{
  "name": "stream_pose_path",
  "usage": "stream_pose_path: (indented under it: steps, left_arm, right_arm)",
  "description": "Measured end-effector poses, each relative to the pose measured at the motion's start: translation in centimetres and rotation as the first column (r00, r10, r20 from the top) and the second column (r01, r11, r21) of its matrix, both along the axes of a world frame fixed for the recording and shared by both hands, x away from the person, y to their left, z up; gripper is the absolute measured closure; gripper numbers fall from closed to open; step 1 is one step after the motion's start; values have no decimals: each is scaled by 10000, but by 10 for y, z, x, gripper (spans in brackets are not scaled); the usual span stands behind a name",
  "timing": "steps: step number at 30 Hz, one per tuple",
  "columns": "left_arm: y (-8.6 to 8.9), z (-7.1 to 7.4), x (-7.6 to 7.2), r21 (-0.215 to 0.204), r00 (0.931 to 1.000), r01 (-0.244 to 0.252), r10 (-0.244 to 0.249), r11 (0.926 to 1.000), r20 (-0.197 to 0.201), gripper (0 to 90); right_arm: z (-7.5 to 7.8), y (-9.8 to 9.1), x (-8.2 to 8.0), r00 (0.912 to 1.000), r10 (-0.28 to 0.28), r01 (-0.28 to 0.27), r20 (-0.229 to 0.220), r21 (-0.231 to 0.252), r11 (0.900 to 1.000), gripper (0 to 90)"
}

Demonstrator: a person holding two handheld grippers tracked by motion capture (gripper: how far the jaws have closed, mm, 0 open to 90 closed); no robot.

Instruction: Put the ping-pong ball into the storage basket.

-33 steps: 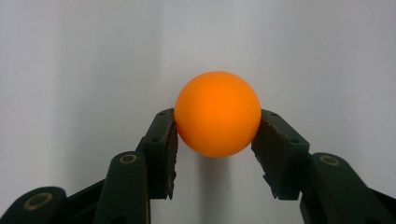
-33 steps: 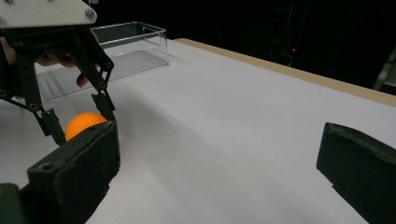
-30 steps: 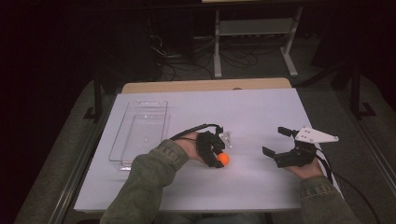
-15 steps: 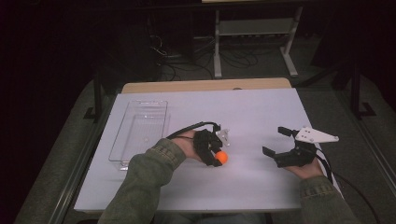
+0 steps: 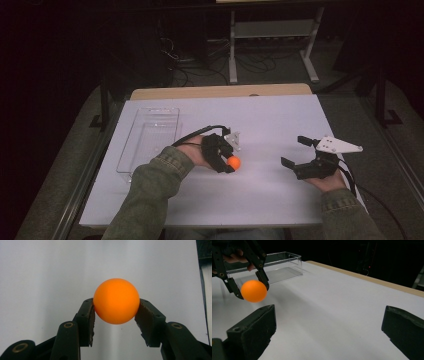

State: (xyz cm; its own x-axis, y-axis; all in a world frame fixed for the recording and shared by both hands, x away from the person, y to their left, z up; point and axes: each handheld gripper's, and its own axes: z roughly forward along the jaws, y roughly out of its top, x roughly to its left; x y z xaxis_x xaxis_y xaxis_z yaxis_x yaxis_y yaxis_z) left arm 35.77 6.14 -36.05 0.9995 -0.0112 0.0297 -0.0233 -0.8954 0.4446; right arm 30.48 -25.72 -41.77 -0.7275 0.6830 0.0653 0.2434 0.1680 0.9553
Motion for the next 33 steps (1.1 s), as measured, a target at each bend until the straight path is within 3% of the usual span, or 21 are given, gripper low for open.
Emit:
stream_pose_path:
  steps: [23, 33]
  left_arm:
    - [28, 27, 0, -391, 9976, -553, 569, 9977, 398, 509]
    - [38, 36, -1, -313, 9958, -693, 710, 9971, 573, 509]
  right_arm:
    - [0, 0, 0, 10000, -54, 54, -21, -34, 10000, 0]
    - [-1, 2, 0, 10000, -53, 53, -39, -103, 9999, 0]
